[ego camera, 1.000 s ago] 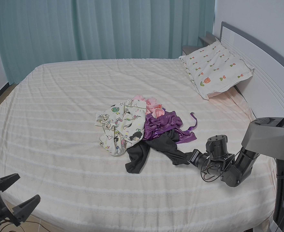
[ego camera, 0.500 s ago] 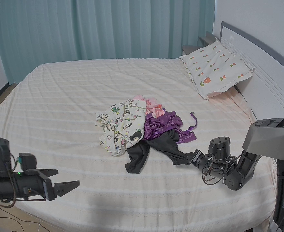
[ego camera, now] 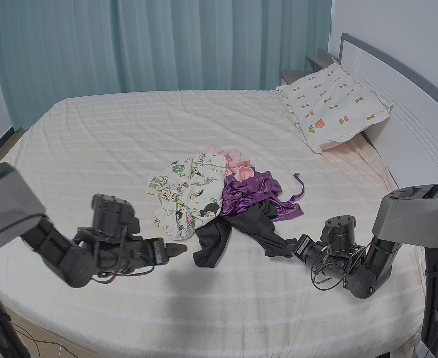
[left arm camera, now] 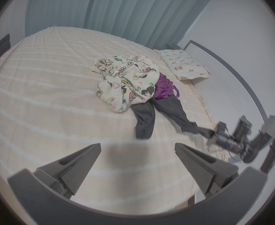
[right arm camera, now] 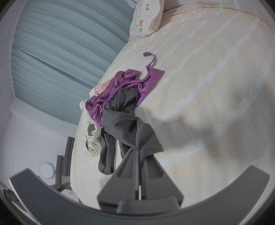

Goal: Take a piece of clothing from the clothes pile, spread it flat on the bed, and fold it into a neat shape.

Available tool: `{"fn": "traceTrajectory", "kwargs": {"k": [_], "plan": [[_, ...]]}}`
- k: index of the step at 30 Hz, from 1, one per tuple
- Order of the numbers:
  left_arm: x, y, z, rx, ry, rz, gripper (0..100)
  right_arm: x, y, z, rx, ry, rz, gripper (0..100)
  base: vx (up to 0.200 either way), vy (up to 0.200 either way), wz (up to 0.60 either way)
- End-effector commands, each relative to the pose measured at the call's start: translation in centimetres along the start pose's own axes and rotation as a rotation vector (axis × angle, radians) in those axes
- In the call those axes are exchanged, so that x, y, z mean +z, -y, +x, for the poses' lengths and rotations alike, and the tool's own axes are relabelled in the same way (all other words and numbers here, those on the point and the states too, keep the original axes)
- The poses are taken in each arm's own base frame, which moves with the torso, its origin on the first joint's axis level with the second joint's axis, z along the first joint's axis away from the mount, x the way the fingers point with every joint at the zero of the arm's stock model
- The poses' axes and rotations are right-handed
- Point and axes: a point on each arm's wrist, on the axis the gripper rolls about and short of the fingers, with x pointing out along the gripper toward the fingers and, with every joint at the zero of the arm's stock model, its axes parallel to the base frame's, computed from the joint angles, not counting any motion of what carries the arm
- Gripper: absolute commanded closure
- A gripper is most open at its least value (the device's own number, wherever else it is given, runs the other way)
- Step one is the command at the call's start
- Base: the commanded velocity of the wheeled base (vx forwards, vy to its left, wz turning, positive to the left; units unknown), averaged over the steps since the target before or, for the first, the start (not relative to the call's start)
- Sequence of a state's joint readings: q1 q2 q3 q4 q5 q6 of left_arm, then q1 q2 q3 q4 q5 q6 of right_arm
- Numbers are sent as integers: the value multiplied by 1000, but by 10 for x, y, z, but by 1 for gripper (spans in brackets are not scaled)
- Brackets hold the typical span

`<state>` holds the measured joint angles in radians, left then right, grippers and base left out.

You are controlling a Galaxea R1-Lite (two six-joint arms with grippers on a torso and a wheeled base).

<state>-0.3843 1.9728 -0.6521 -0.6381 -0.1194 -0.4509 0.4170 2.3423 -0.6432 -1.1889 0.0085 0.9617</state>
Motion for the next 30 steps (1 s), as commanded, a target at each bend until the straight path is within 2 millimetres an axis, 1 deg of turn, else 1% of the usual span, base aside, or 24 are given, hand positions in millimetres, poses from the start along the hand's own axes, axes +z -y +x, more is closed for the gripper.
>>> {"fn": "traceTrajectory", "kwargs": {"k": [1,3,4,6,8,10,14,15,21,22,26,27,28,30], "plan": [[-23,17,116,25,-30,-63,0,-4,4,1,7,-3,2,100,0,0,0],[-23,22,126,22,-18,-55,0,-5,5,1,10,-1,2,100,0,0,0],[-23,22,126,22,-18,-55,0,-5,5,1,10,-1,2,100,0,0,0],[-24,25,143,31,2,-48,0,-5,4,1,13,1,1,100,0,0,0],[-22,26,153,47,26,-46,0,-5,5,1,12,-2,1,100,0,0,0],[-24,28,160,48,32,-42,0,-5,5,1,12,-2,-1,100,0,0,0],[-28,29,164,51,20,-38,0,-5,4,2,13,-1,-1,100,0,0,0],[-31,30,169,49,19,-34,0,-5,4,2,14,-2,-1,100,0,0,0],[-21,35,180,56,79,-39,0,-5,4,2,15,-1,-1,100,0,0,0],[-20,36,181,62,90,-41,100,-5,4,2,15,-1,1,100,0,0,0],[-20,35,179,71,97,-110,100,-8,2,1,28,-2,-4,100,0,0,0],[-18,36,175,69,101,-138,100,-8,2,0,35,2,-5,100,0,0,0],[-14,38,169,63,111,-158,100,-9,2,-2,44,6,-4,100,0,0,0],[-2,41,150,50,133,-195,100,-10,-1,-6,80,21,-9,100,0,0,0]]}}
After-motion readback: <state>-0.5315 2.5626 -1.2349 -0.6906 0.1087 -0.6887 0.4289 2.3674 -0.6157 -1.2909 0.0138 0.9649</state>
